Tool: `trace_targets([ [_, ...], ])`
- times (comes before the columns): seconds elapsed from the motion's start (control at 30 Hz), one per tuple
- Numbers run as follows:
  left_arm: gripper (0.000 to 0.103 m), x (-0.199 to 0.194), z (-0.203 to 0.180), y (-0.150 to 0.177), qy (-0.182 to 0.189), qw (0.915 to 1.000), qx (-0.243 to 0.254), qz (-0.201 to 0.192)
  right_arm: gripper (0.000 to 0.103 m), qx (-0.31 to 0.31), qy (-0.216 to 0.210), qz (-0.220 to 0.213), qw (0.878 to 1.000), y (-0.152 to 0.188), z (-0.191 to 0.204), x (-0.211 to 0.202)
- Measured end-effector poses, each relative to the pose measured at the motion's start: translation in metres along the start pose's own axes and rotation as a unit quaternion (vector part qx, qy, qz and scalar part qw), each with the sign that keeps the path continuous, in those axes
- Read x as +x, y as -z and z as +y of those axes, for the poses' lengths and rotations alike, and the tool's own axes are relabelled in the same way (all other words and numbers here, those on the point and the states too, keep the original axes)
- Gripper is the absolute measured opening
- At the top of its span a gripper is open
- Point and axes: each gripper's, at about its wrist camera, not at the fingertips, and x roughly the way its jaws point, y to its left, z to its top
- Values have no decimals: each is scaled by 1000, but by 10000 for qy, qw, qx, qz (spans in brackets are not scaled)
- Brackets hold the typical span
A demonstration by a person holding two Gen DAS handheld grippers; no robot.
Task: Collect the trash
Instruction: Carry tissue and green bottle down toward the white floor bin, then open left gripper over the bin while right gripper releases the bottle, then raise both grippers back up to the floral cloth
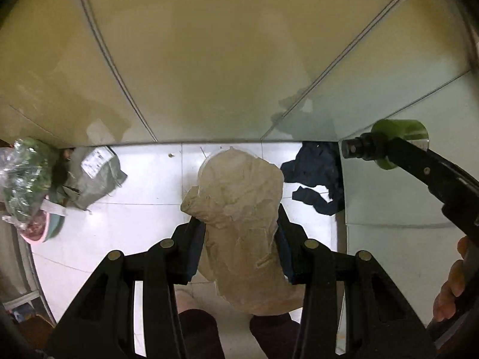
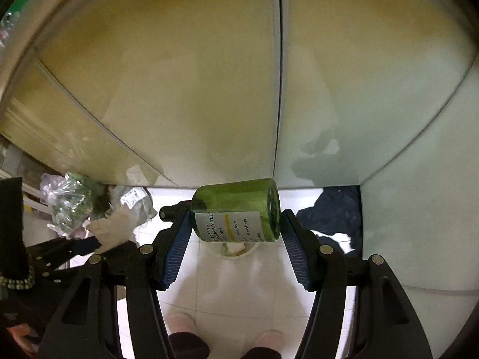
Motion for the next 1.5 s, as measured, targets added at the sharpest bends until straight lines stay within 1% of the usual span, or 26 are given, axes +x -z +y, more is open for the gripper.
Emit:
trace_targets([
  [0.1, 43, 32, 3, -3, 15, 9999, 34, 128, 57, 1, -95, 77, 9999, 1, 1, 27],
  [0.23, 43, 63, 5, -7, 35, 9996, 125, 270, 57, -16, -202, 136, 9997, -1, 7, 45],
  [0.4, 46, 77, 2, -11, 90, 9994, 214, 255, 57, -134, -327, 202, 9992, -9, 6, 62],
  [0.43, 51, 78, 1, -12, 111, 9994, 208, 238, 58, -174, -372, 198, 9990, -10, 6, 62],
  [0.47, 52, 78, 1, -13, 121, 9995, 190, 225, 58, -221, -416, 205, 9987, -11, 6, 66],
  [0.57, 54, 78, 4, -15, 62, 9996, 233, 168, 58, -273, -440, 293, 9982, -14, 9, 68],
  [0.7, 54, 70, 5, -15, -102, 9995, 252, 178, 59, -314, -312, 376, 9983, -13, 10, 70],
  [0.8, 54, 60, 8, -16, -92, 9996, 204, 178, 59, -294, -289, 490, 9979, -13, 10, 66],
  [0.9, 54, 47, 7, -17, 21, 9997, 166, 151, 59, -255, -240, 520, 9980, -13, 10, 55],
  [1.03, 54, 34, 2, -25, 94, 9998, 174, 43, 59, -294, -68, 421, 9987, -14, 9, 37],
  [1.1, 57, 27, -5, -32, 129, 9997, 191, -52, 59, -314, 17, 353, 9989, -13, 10, 30],
  [1.17, 69, 22, -10, -37, 168, 9995, 221, -165, 59, -307, 76, 312, 9990, -14, 7, 21],
  [1.2, 70, 20, -12, -38, 158, 9994, 236, -207, 59, -287, 89, 295, 9991, -14, 5, 17],
  [1.3, 70, 17, -16, -40, 140, 9992, 306, -230, 59, -234, 110, 238, 9994, -16, 1, 7],
  [1.37, 70, 13, -19, -39, 39, 9991, 357, -216, 59, -250, 125, 161, 9995, -16, 1, 3],
  [1.5, 70, -2, -21, -34, -100, 9987, 453, -205, 59, -211, 95, 180, 9996, -18, -1, -7],
])
